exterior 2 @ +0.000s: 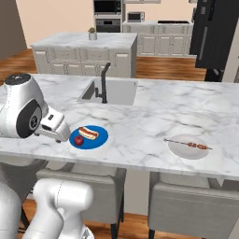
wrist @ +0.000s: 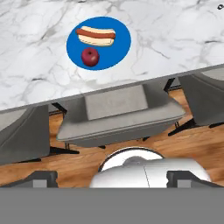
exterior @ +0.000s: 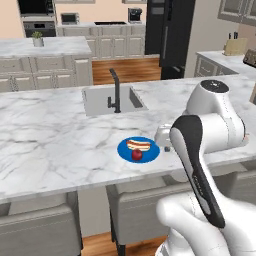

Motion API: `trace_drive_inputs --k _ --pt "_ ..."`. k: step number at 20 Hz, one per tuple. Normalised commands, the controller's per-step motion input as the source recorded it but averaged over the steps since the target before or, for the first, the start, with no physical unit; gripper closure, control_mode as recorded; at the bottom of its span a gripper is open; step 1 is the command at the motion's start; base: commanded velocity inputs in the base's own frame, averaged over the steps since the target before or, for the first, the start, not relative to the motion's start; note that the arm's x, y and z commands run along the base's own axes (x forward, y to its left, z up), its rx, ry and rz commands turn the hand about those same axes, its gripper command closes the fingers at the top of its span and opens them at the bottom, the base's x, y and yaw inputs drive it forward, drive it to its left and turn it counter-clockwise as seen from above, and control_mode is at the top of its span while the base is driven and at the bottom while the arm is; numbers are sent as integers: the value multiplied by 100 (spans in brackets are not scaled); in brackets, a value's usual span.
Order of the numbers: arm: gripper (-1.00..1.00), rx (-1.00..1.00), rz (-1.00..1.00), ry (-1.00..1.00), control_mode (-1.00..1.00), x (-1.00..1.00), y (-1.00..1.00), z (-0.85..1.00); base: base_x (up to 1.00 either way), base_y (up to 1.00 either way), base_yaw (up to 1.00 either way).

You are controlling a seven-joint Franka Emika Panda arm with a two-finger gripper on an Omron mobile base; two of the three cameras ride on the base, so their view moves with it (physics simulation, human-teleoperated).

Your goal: Pick up the apple and pear from the fridge and place one fruit on each plate on the dining counter.

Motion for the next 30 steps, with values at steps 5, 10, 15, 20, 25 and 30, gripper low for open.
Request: trace_drive_inputs --k 5,10,15,20,25,30 --pt "-100 -14 5 -7 -100 -37 -1 18 0 0 0" --pt "-100 0 0 -2 -100 16 -4 7 0 0 0" --pt "-100 0 0 -2 -100 -9 0 0 0 0 0" --pt "-100 0 0 0 100 0 0 0 -45 76 6" --pt "-100 0 0 0 100 0 0 0 -8 96 7" --pt "-100 0 0 0 100 0 0 0 -6 100 1"
